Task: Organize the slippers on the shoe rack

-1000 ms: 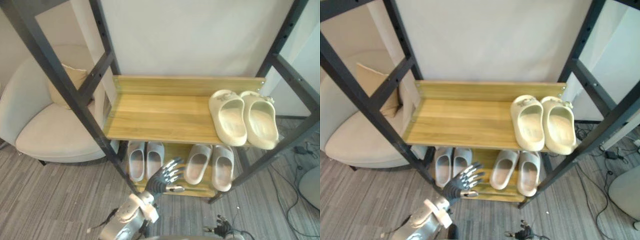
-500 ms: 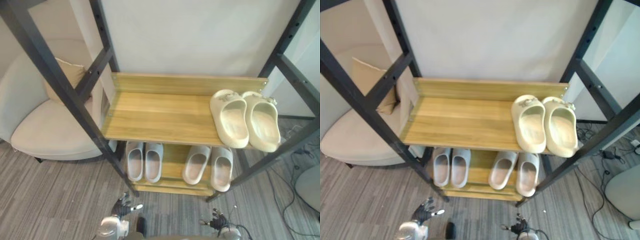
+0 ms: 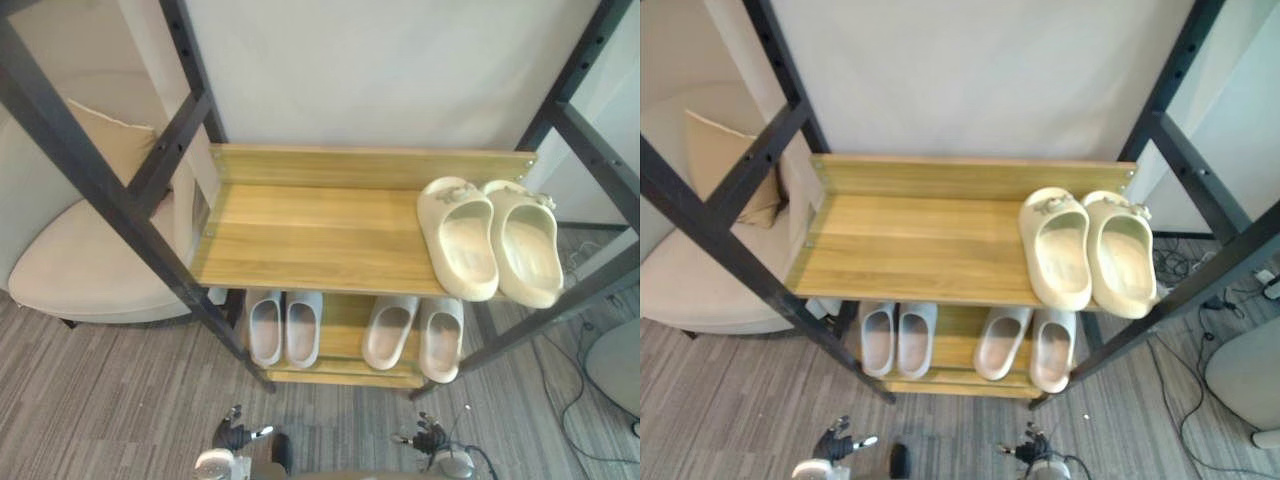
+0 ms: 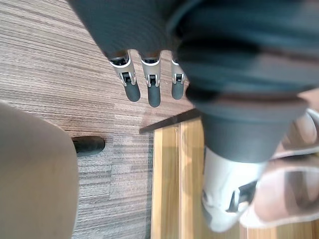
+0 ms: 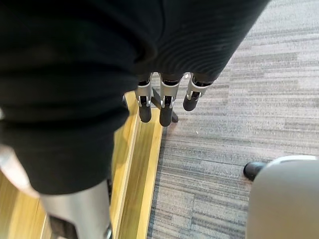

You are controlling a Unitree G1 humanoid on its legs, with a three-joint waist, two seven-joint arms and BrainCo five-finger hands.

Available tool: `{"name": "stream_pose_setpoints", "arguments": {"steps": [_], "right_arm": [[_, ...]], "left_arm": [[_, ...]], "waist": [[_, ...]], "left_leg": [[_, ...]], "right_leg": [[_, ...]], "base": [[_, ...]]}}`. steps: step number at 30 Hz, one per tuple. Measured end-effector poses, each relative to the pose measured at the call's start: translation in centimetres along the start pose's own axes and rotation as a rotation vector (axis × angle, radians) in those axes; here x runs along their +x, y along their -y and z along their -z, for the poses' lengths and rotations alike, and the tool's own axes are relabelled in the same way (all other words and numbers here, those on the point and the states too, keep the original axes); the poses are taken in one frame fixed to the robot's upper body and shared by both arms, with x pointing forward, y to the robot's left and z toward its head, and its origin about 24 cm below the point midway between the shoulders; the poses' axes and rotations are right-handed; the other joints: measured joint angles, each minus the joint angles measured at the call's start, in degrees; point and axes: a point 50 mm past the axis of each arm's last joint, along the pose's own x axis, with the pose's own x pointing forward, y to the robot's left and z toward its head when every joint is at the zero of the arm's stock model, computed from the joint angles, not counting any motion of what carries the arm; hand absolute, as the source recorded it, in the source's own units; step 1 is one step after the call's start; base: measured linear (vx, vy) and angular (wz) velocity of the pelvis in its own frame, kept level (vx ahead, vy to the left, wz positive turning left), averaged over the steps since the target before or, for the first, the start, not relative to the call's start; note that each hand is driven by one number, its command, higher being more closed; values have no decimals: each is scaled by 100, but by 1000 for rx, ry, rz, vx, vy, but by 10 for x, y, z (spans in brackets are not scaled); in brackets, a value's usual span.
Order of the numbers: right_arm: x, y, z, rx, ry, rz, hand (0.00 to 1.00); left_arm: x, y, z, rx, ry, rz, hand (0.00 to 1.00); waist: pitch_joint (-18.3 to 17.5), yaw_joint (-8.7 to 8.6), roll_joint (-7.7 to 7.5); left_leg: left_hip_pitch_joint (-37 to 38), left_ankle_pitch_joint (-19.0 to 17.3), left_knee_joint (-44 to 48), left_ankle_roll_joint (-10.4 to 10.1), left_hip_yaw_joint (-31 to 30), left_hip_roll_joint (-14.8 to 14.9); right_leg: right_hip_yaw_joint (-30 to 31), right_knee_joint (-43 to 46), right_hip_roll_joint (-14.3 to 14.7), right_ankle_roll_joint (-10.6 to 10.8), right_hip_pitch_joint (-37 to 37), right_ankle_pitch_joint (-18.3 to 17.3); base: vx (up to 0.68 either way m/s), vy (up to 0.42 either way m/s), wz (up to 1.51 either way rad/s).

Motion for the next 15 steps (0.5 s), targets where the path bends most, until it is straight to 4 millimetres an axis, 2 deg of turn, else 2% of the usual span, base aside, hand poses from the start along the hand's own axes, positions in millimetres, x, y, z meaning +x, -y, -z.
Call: {"name": "stream_pose_setpoints", "arguments": {"steps": [1, 2, 4, 7, 8, 9, 12, 13, 15], "right_arm": [[0, -5, -5, 10, 20, -9, 0], [-1, -8, -5, 15, 25, -16, 0], [-3, -12, -4, 18, 27, -25, 0], [-3, -20, -8, 5, 45, -51, 0], [-3, -20, -13, 4, 59, -52, 0], [-2, -20, -16, 4, 68, -49, 0], [1, -20, -33, 4, 114, -50, 0], [2, -20, -36, 5, 123, -48, 0], [2, -21, -37, 2, 125, -41, 0]], "left_arm": [[1, -1, -3, -4, 6, -8, 0], [3, -2, -7, -7, 14, -20, 0], [4, 0, -11, -18, 26, -24, 0], [5, 1, -13, -38, 30, -29, 0], [5, 5, -16, -59, 36, -25, 0], [6, 8, -20, -77, 47, -28, 0], [6, 19, -23, -101, 55, -17, 0], [5, 25, -26, -112, 61, -4, 0], [4, 31, -31, -132, 79, 9, 0]], "waist": [[64, -15, -37], [96, -11, -72], [55, 44, -150], [-6, 80, -233], [-52, 148, -214], [-96, 334, -133], [-71, 315, 53], [-54, 327, 159], [29, 332, 168]], "left_leg": [[5, 3, 151, 48, -219, -14], [-9, -19, 231, 70, -431, -58], [-33, -20, 276, 68, -807, -167], [-228, -44, 483, 5, -1365, -381], [-310, -11, 503, -46, -1503, -383], [-462, 41, 508, -119, -1567, -347], [-798, 171, 550, -303, -1946, -266], [-966, 213, 673, -368, -2122, -182], [-1080, 331, 929, -420, -2156, -136]], "right_leg": [[386, 1043, 13, -98, -452, 16], [868, 1365, 103, -195, -561, -150], [1516, 1242, 234, -198, -546, -384], [1990, 790, 192, -198, -516, -413], [1930, 571, 199, -232, -402, -495], [1770, 319, 210, -272, -342, -578], [1307, -178, 265, -339, -224, -673], [1060, -238, 401, -428, -193, -622], [660, -197, 553, -546, -30, -629]], "base": [[84, 4, 84], [107, -9, 106], [88, -60, 107], [41, -177, 118], [-15, -236, 72], [-26, -238, 68], [-111, -229, 73], [-138, -170, 98], [-181, -190, 108]]}}
